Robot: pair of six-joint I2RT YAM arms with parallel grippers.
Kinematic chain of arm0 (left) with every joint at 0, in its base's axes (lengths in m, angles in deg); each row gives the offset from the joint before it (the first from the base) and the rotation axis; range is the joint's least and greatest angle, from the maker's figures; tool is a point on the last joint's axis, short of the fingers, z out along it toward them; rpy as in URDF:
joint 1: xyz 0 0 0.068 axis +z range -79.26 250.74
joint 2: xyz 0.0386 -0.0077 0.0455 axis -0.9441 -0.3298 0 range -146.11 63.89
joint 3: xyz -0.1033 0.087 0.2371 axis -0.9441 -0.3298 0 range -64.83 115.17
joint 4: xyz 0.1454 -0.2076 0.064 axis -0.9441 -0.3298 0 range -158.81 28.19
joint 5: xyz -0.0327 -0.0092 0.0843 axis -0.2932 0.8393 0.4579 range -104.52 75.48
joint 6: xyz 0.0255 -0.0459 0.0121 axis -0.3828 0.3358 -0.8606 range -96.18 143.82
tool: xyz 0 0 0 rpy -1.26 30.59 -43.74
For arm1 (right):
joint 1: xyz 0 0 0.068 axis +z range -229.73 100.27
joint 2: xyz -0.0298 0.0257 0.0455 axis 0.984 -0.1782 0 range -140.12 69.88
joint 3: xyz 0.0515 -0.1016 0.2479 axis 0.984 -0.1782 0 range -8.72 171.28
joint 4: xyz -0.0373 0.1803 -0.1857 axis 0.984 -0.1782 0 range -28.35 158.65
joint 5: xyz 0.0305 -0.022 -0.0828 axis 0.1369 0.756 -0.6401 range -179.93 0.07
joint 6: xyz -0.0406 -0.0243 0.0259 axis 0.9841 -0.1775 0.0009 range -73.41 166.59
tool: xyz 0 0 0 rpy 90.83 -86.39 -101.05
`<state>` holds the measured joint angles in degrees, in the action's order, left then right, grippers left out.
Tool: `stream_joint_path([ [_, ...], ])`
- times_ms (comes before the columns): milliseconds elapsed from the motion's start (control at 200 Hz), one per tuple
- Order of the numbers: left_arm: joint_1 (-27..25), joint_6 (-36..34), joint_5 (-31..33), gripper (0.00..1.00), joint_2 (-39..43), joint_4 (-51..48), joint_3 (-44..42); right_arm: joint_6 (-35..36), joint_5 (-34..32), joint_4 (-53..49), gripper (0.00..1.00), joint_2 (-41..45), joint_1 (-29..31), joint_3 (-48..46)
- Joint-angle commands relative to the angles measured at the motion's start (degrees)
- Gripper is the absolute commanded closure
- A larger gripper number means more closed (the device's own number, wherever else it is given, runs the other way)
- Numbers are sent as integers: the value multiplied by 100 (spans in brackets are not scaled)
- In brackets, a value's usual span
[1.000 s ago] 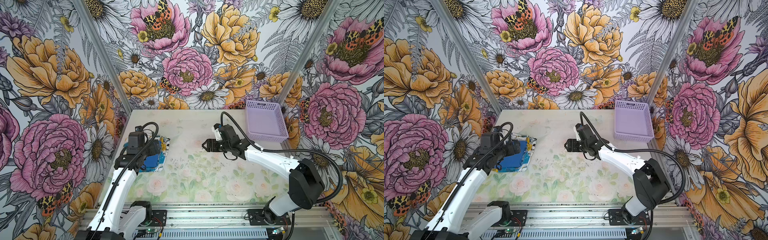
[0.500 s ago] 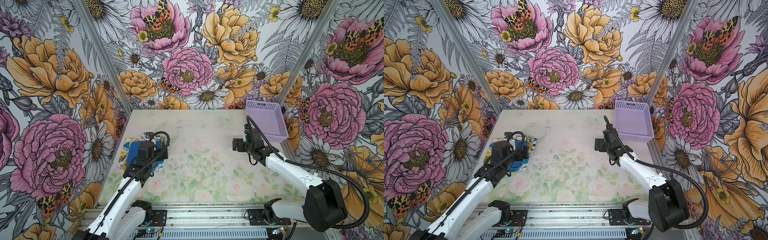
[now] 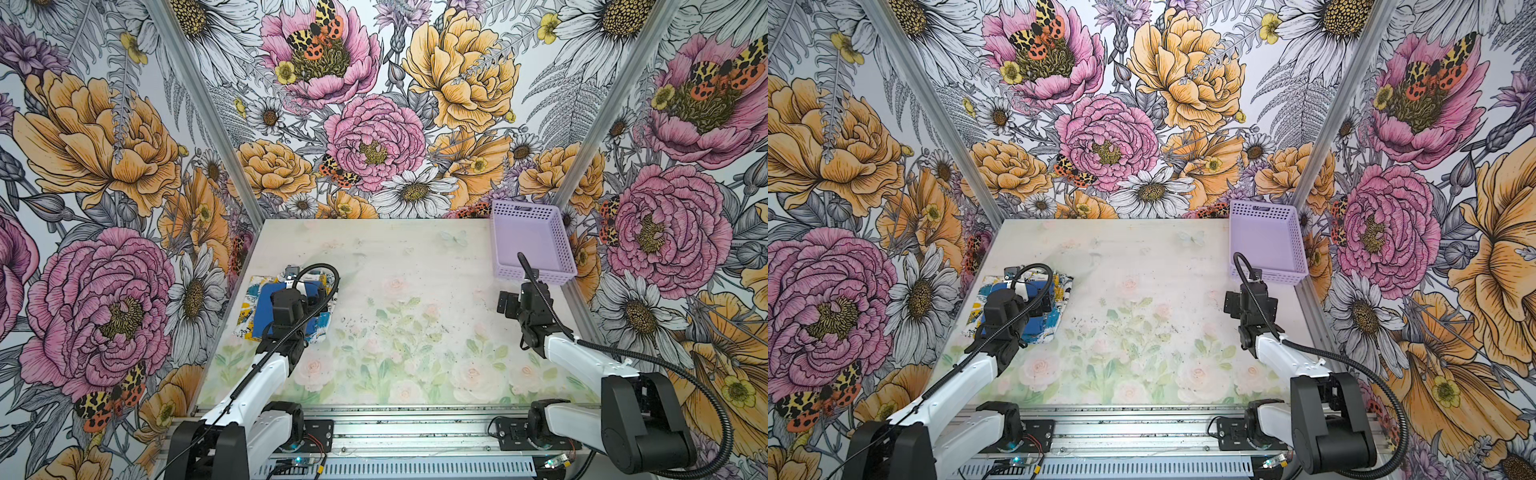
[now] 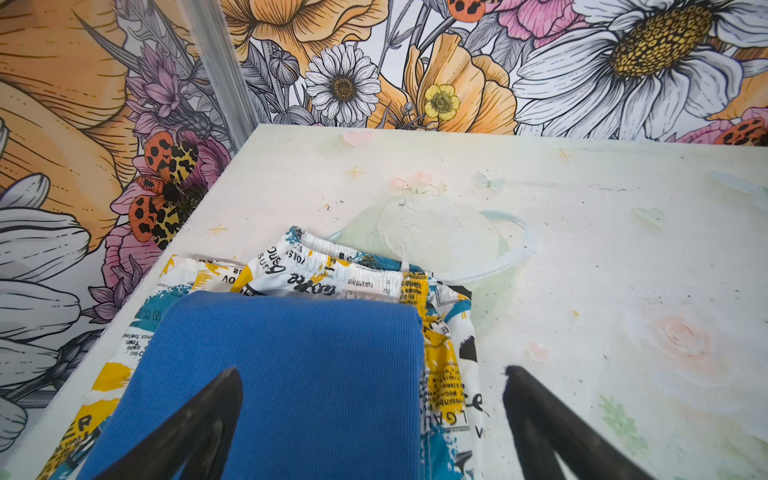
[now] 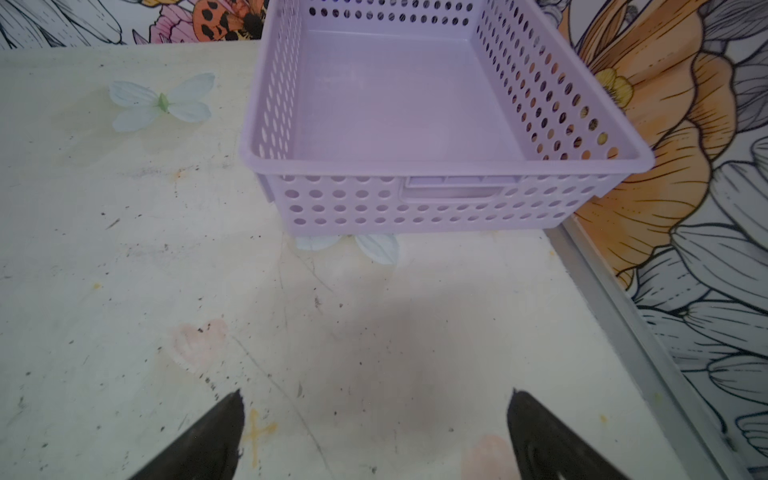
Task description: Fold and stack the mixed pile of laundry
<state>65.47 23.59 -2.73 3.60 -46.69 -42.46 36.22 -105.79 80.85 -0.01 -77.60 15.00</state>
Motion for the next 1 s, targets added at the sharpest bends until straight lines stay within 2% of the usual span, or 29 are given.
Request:
stream_joint_path([
  [0,70,-83,-140,1,-161,1145,-188,230,25,1345,0,-141,-55,-114],
  [255,77,-39,-56,1,-932,2381,-387,525,73,2755,0,-712,-178,-208],
  [350,2,-97,-19,1,-1285,2825,-401,462,173,2753,0,-881,-242,-84],
  [375,-24,-140,178,1,-1356,2899,-400,425,212,2801,0,-929,-240,-88],
  [520,-1,-292,272,1,-1620,3214,-376,486,452,4179,0,-1613,-222,-448],
  [741,170,-212,288,1,-2290,4039,-408,562,42,4061,0,-1828,-55,-270],
  [991,196,-159,331,1,-2598,4300,-409,552,28,4024,0,-1826,-39,-258],
])
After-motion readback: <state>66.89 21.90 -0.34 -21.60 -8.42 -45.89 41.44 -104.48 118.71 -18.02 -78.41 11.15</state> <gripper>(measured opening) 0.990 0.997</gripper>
